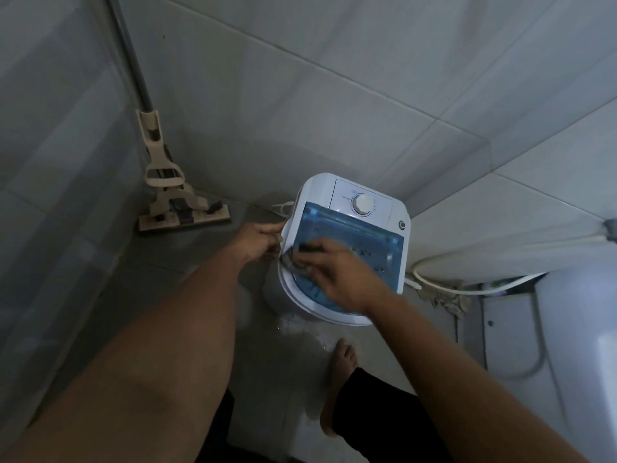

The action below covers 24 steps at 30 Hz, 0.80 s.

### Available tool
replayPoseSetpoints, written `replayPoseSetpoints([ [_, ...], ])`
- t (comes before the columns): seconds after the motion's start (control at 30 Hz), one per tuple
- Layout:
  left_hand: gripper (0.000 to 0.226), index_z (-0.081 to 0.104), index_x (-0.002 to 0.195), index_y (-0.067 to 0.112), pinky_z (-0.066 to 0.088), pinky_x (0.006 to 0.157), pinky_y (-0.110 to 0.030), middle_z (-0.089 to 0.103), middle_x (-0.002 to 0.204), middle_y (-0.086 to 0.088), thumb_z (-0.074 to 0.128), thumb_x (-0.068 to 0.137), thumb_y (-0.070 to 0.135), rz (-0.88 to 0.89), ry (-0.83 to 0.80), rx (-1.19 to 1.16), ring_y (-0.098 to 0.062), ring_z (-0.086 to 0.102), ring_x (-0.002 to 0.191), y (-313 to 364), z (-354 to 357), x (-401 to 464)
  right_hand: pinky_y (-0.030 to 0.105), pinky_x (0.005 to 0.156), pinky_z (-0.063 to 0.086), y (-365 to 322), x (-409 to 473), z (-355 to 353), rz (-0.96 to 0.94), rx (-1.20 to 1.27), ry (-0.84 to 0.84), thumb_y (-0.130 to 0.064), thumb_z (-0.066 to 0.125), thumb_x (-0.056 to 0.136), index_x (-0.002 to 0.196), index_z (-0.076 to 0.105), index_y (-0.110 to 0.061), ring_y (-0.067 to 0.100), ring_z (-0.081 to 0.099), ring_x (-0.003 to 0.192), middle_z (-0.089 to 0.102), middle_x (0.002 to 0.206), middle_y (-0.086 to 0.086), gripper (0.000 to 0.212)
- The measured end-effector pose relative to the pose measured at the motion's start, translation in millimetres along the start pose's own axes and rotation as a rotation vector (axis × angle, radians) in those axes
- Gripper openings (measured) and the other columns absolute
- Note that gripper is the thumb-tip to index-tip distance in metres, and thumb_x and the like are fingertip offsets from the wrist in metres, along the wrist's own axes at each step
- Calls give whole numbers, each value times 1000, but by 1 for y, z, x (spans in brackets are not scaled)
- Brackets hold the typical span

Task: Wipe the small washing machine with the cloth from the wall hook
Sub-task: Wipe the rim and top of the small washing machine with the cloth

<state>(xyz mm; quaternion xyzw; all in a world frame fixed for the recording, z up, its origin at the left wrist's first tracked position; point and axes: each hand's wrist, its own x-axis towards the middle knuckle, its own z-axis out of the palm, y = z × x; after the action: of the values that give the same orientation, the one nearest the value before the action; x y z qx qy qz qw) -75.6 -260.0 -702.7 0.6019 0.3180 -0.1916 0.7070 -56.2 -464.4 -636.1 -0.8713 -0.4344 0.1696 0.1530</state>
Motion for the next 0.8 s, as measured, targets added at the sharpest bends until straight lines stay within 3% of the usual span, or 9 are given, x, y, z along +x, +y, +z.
replayPoseSetpoints([
  [0.13, 39, 66, 131, 23, 52, 99, -42, 70, 102, -11, 56, 97, 6, -2, 8, 37, -22, 62, 92, 2, -1, -2, 48, 98, 51, 26, 44, -14, 181, -58, 186, -21, 57, 99, 135, 64, -23, 32, 53, 117, 54, 139, 6, 36],
  [0.23, 39, 65, 131, 20, 53, 97, -42, 68, 102, -12, 57, 96, 6, -11, 20, 41, -23, 63, 89, 0, -1, -1, 50, 90, 53, 19, 58, 7, 213, -159, 144, -20, 56, 97, 131, 66, -26, 37, 53, 110, 55, 138, 7, 37],
  [0.4, 40, 64, 132, 20, 53, 62, -21, 67, 99, -12, 54, 97, 2, 17, 0, 13, -17, 61, 73, 3, 0, -3, 46, 78, 51, -12, 19, 45, 95, -232, 131, -28, 56, 92, 129, 63, -36, 31, 53, 102, 56, 134, 2, 39],
  [0.43, 42, 64, 133, 20, 53, 61, -21, 67, 99, -13, 53, 97, 1, 11, -5, 3, -18, 60, 73, 3, -1, -4, 44, 78, 51, -16, 8, 48, 50, -253, 95, -29, 57, 91, 129, 62, -38, 30, 52, 101, 55, 135, 1, 39],
  [0.5, 42, 64, 133, 22, 52, 70, -24, 66, 95, -10, 54, 97, 3, -3, 0, 9, -18, 58, 78, 1, -1, -3, 43, 81, 50, -19, -10, 46, -41, -231, 1, -27, 62, 90, 130, 63, -37, 29, 53, 104, 54, 136, 1, 41],
  [0.6, 40, 66, 131, 23, 52, 81, -30, 68, 93, -8, 55, 97, 5, -14, 3, 16, -18, 61, 80, 0, -1, -2, 31, 102, 43, -11, -19, 17, -6, 76, -24, -17, 60, 96, 133, 64, -27, 24, 52, 120, 54, 138, 4, 39],
  [0.67, 40, 66, 131, 23, 52, 86, -33, 68, 100, -10, 55, 97, 5, -17, 7, 10, -21, 60, 89, 1, 0, -2, 30, 107, 42, 6, -13, -4, 166, 146, 112, -19, 57, 100, 141, 57, -27, 19, 48, 125, 50, 140, 2, 41],
  [0.8, 40, 66, 131, 26, 51, 98, -39, 68, 101, -8, 55, 98, 8, -22, 16, 30, -18, 60, 92, 2, 1, -4, 44, 100, 50, 46, 13, -7, 510, 20, 378, -27, 54, 101, 145, 52, -26, 30, 53, 120, 51, 139, 7, 44],
])
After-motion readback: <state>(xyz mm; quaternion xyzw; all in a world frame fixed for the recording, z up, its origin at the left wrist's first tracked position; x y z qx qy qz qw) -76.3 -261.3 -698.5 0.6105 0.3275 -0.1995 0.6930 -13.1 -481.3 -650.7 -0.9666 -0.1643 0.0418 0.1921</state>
